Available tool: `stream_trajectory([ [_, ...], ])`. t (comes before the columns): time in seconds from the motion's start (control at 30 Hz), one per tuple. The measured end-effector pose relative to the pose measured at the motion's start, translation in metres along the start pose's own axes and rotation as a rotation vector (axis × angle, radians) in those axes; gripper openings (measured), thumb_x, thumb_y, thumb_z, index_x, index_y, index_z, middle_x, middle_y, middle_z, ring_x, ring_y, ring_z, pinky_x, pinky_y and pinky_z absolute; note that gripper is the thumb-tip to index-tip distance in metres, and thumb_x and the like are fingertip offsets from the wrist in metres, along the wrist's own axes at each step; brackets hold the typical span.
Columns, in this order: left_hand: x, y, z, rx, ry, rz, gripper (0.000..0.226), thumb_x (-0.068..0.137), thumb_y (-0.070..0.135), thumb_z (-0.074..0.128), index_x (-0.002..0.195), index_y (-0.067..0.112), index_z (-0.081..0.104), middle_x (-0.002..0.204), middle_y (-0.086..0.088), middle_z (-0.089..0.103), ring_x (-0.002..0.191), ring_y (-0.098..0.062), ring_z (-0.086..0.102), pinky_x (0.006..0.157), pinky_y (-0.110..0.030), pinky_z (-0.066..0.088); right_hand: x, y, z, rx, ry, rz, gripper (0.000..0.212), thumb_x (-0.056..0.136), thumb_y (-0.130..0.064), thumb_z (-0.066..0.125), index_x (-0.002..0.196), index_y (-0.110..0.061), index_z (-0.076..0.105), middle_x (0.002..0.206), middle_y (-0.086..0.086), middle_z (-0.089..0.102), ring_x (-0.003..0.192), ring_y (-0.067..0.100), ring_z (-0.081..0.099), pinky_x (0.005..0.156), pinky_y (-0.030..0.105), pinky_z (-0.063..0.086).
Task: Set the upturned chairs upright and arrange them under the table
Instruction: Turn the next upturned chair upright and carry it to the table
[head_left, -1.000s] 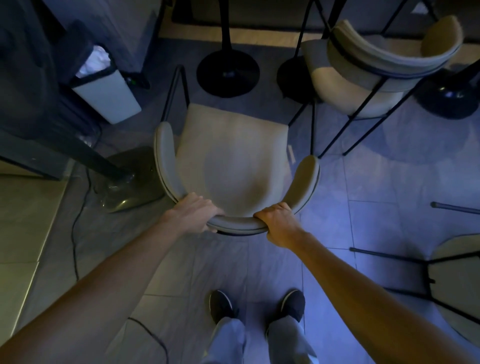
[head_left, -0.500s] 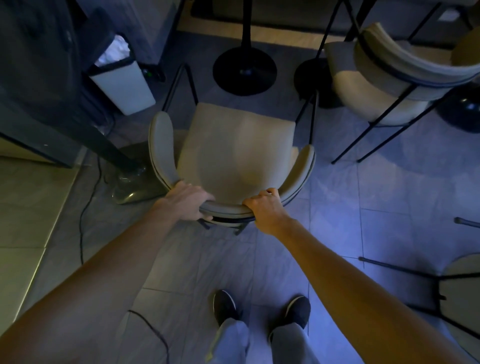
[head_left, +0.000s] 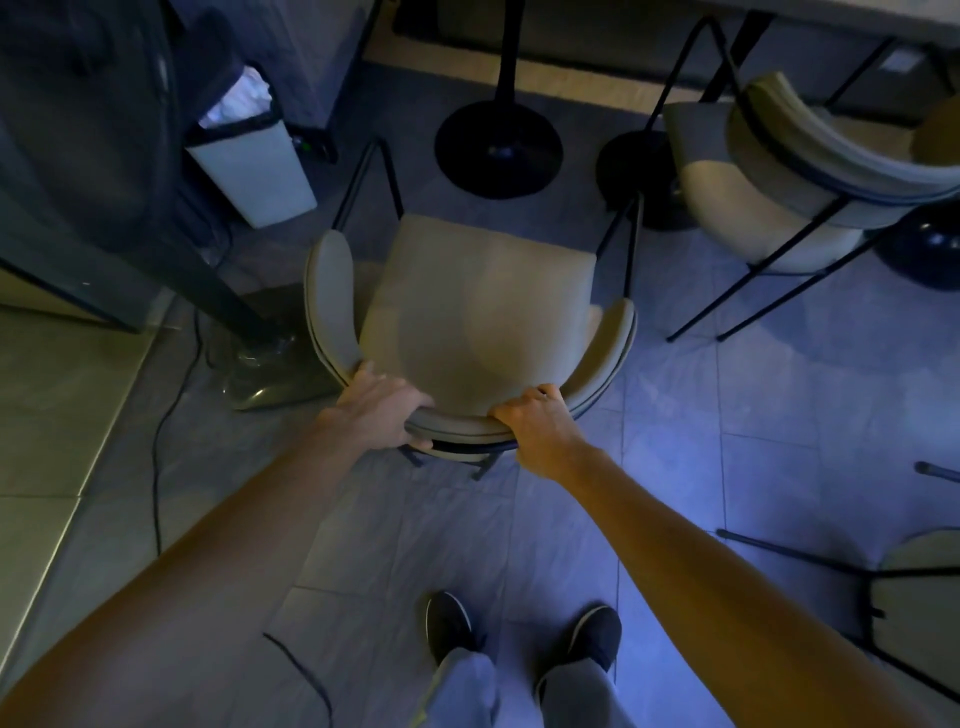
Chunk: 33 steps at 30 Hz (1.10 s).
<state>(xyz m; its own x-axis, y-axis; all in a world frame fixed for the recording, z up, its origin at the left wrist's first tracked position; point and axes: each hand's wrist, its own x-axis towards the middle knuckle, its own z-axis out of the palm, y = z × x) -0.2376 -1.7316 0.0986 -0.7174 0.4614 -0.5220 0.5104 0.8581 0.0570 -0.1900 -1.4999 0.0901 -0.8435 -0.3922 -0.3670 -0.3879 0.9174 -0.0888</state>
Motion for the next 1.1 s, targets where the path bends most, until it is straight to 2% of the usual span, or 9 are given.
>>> stream_trajectory([
  [0.07, 0.001, 0.003, -0.003, 0.007, -0.028, -0.038, 0.047, 0.074, 0.069, 0.067, 0.112, 0.042, 0.066, 0.105, 0.011, 0.070, 0.108, -0.019, 0.061, 0.105, -0.057, 0.026, 0.000, 0.002, -0.005, 0.016, -0.020, -0.007, 0.042, 0.081, -0.011, 0.066, 0.120, -0.027, 0.063, 0.112, -0.004, 0.067, 0.111, 0.021, 0.055, 0.103, 0.035, 0.033],
  [0.17, 0.005, 0.010, -0.011, 0.022, -0.028, -0.093, 0.050, 0.074, 0.069, 0.067, 0.116, 0.042, 0.066, 0.107, 0.008, 0.069, 0.111, -0.021, 0.059, 0.109, -0.058, 0.020, 0.001, 0.009, -0.013, 0.020, -0.036, 0.006, 0.044, 0.083, -0.012, 0.066, 0.123, -0.028, 0.061, 0.116, -0.003, 0.066, 0.113, 0.022, 0.054, 0.105, 0.036, 0.031],
  [0.33, 0.028, 0.020, -0.031, 0.038, -0.060, -0.107, 0.049, 0.078, 0.066, 0.065, 0.116, 0.035, 0.065, 0.108, 0.004, 0.068, 0.107, -0.023, 0.062, 0.108, -0.064, 0.025, 0.014, 0.032, -0.022, -0.047, -0.047, 0.062, 0.047, 0.085, -0.010, 0.062, 0.125, -0.034, 0.056, 0.116, -0.003, 0.066, 0.110, 0.025, 0.053, 0.101, 0.039, 0.033],
  [0.47, 0.057, 0.018, -0.049, 0.038, -0.059, -0.107, 0.060, 0.079, 0.068, 0.063, 0.127, 0.031, 0.060, 0.118, 0.000, 0.066, 0.112, -0.026, 0.061, 0.108, -0.066, 0.025, 0.039, 0.057, -0.033, -0.053, -0.040, 0.074, 0.049, 0.084, -0.006, 0.061, 0.124, -0.033, 0.056, 0.114, -0.005, 0.066, 0.109, 0.025, 0.051, 0.100, 0.041, 0.031],
  [0.7, 0.117, 0.002, -0.080, -0.015, -0.029, -0.162, 0.046, 0.076, 0.066, 0.066, 0.108, 0.032, 0.066, 0.103, 0.004, 0.067, 0.103, -0.023, 0.063, 0.105, -0.067, 0.026, 0.098, 0.113, -0.058, -0.051, -0.052, 0.021, 0.046, 0.086, -0.007, 0.063, 0.124, -0.033, 0.057, 0.113, -0.005, 0.066, 0.110, 0.025, 0.048, 0.103, 0.045, 0.031],
  [0.83, 0.152, -0.012, -0.101, -0.049, -0.033, -0.193, 0.042, 0.077, 0.066, 0.065, 0.101, 0.033, 0.066, 0.102, 0.006, 0.066, 0.102, -0.022, 0.062, 0.104, -0.066, 0.025, 0.135, 0.140, -0.079, -0.074, -0.052, -0.023, 0.048, 0.083, -0.004, 0.062, 0.122, -0.032, 0.057, 0.110, -0.004, 0.067, 0.108, 0.025, 0.048, 0.100, 0.044, 0.029],
  [1.1, 0.198, -0.037, -0.131, -0.069, -0.028, -0.260, 0.050, 0.076, 0.069, 0.064, 0.109, 0.032, 0.065, 0.106, 0.004, 0.066, 0.104, -0.024, 0.062, 0.104, -0.064, 0.022, 0.193, 0.174, -0.112, -0.076, -0.079, -0.087, 0.048, 0.087, -0.006, 0.060, 0.126, -0.035, 0.055, 0.112, -0.005, 0.066, 0.112, 0.024, 0.047, 0.102, 0.043, 0.026],
])
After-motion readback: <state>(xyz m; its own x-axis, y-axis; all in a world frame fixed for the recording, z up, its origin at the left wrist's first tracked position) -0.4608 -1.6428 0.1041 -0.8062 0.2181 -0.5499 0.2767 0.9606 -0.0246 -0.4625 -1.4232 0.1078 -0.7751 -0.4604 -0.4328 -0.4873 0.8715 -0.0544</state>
